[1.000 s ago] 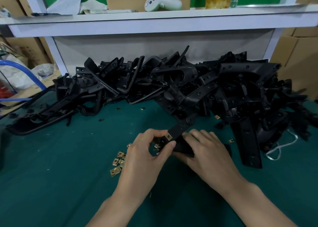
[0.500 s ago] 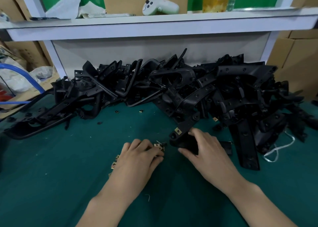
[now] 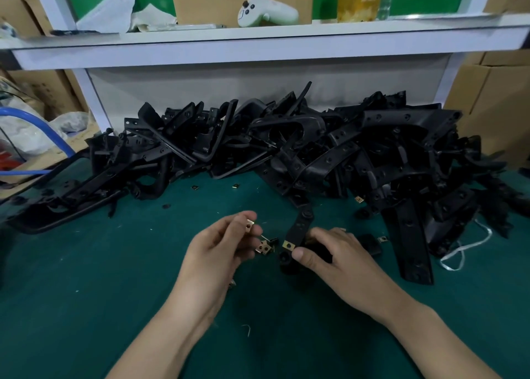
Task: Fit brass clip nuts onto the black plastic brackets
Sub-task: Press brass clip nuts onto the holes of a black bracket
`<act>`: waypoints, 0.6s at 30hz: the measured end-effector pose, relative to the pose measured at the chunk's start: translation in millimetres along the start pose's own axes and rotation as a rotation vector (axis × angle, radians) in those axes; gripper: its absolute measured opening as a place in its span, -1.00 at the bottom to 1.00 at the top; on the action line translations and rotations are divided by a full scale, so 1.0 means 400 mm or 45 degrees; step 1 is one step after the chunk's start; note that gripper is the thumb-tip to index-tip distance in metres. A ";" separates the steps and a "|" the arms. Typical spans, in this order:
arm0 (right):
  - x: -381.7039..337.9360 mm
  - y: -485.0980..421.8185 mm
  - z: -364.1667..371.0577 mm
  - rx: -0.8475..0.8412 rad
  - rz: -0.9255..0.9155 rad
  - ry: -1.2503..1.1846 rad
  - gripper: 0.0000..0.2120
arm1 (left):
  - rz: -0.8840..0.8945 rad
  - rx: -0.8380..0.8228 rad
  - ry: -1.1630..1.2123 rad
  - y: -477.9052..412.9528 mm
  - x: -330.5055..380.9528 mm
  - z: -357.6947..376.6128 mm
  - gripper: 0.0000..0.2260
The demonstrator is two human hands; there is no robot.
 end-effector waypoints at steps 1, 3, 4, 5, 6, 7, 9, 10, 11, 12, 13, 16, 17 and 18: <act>0.000 0.000 -0.001 -0.001 0.001 -0.008 -0.45 | -0.067 0.004 0.154 0.002 -0.006 0.006 -0.81; -0.003 0.001 -0.002 0.000 -0.003 -0.011 -0.47 | -0.184 -0.011 0.373 0.005 -0.018 0.016 -0.79; -0.004 0.002 -0.002 0.001 -0.005 -0.011 -0.48 | -0.240 -0.026 0.459 0.007 -0.022 0.020 -0.80; -0.005 0.002 -0.002 0.001 -0.005 -0.011 -0.48 | -0.296 -0.038 0.543 0.010 -0.027 0.025 -0.81; -0.006 0.003 -0.002 0.001 -0.005 -0.012 -0.49 | -0.346 -0.043 0.626 0.013 -0.031 0.029 -0.82; -0.006 0.003 -0.002 0.001 -0.005 -0.014 -0.49 | -0.388 -0.042 0.701 0.015 -0.034 0.033 -0.82; -0.006 0.004 -0.002 0.003 -0.007 -0.019 -0.48 | -0.442 -0.024 0.790 0.018 -0.041 0.037 -0.83; -0.006 0.005 -0.003 0.005 -0.008 -0.021 -0.48 | -0.458 -0.013 0.807 0.019 -0.045 0.037 -0.83; -0.006 0.005 -0.003 0.007 -0.009 -0.023 -0.49 | -0.467 -0.006 0.818 0.018 -0.047 0.037 -0.83; -0.006 0.005 -0.004 0.008 -0.010 -0.027 -0.50 | -0.469 -0.005 0.828 0.018 -0.048 0.037 -0.84; -0.006 0.005 -0.004 0.011 -0.013 -0.030 -0.51 | -0.462 -0.008 0.830 0.017 -0.047 0.037 -0.84; -0.007 0.006 -0.005 0.012 -0.014 -0.035 -0.56 | -0.378 -0.009 0.754 0.012 -0.036 0.029 -0.84; -0.006 0.006 -0.004 0.010 -0.014 -0.034 -0.58 | -0.338 -0.016 0.707 0.010 -0.031 0.027 -0.84; -0.006 0.006 -0.004 0.009 -0.014 -0.034 -0.58 | -0.297 -0.029 0.648 0.009 -0.027 0.024 -0.84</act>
Point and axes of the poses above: each hand's wrist, its own y-axis away from the middle knuckle, its own z-axis out of the palm, x = y × z, the point moved 8 cm from there along -y, towards the middle knuckle, and after that the axes turned 13 degrees about z, right-handed, at the moved point
